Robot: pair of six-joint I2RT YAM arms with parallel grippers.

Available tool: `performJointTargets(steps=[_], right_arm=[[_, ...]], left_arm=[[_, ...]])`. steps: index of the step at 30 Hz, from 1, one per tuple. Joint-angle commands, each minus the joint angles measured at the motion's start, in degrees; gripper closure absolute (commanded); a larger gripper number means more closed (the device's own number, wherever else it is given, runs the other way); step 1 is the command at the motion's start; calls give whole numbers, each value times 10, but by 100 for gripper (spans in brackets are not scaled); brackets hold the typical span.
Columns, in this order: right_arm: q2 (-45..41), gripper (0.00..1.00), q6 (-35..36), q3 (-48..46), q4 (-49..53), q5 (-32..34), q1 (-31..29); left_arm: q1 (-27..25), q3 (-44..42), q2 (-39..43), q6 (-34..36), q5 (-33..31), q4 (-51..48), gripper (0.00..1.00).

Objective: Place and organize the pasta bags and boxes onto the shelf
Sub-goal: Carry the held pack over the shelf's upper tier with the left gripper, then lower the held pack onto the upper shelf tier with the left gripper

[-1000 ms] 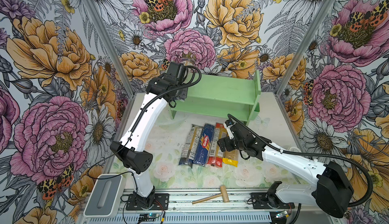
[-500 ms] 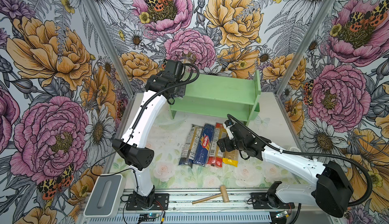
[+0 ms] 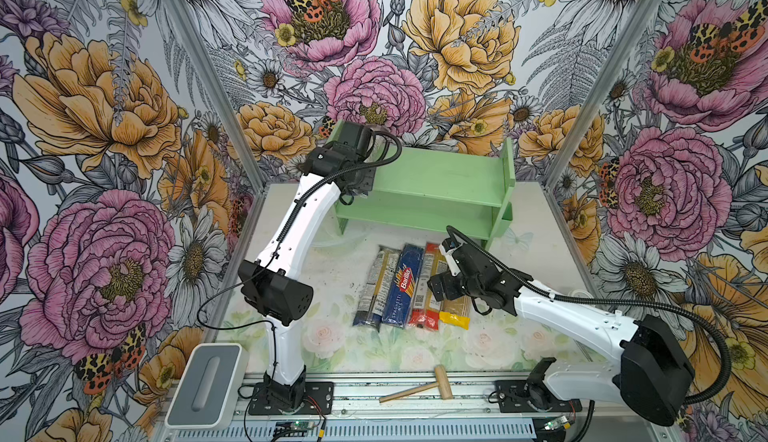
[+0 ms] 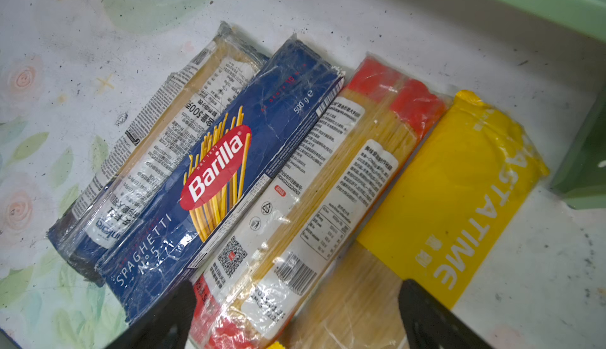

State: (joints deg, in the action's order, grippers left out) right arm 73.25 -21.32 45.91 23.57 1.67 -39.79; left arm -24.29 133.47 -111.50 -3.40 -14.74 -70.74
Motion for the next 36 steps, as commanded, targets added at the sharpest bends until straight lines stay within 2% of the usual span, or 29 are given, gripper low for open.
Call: performJointTargets(steps=[1, 27, 36], right_arm=[[1, 1, 8, 2, -3, 0, -3], [5, 1, 6, 1, -3, -3, -3], [2, 1, 6, -3, -3, -4, -3]], left_arm=[[7, 44, 16, 1, -3, 83, 100], [10, 51, -7, -11, 2, 83, 100], [10, 39, -8, -17, -9, 82, 90]])
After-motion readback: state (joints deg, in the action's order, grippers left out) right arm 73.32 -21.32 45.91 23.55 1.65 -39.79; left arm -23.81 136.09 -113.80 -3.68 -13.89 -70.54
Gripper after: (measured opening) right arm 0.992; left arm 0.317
